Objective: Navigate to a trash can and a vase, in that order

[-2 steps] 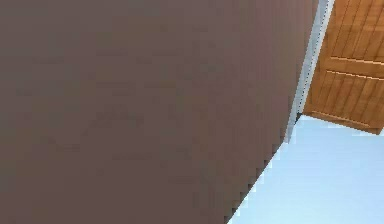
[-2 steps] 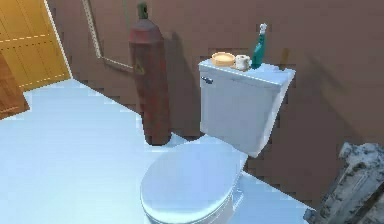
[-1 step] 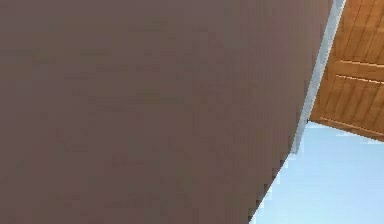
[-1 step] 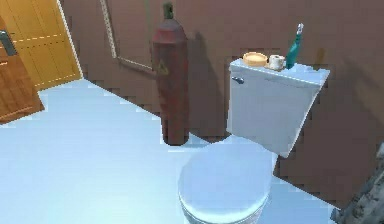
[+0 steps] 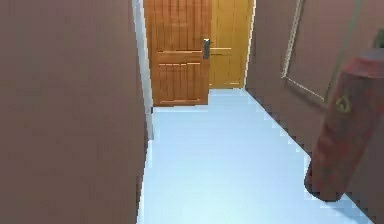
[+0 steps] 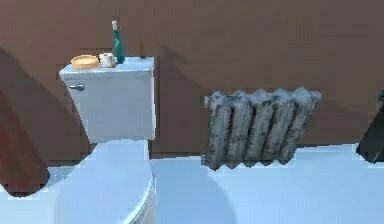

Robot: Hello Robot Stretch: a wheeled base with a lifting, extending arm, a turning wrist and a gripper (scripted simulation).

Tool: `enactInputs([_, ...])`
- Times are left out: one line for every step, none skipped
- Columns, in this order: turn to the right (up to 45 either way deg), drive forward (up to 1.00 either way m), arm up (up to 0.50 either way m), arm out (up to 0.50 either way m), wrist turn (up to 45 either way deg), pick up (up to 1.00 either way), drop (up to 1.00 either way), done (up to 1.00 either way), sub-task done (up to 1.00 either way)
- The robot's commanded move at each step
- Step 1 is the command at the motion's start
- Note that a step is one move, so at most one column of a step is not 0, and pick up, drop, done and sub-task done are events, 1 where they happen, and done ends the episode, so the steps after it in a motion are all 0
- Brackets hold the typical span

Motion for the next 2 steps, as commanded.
enactInputs([45.0, 0.0, 0.0, 0.0, 0.0, 0.0, 0.0, 0.0, 0.0])
enactInputs([36.0, 0.0, 0.0, 0.0, 0.0, 0.0, 0.0, 0.0, 0.0])
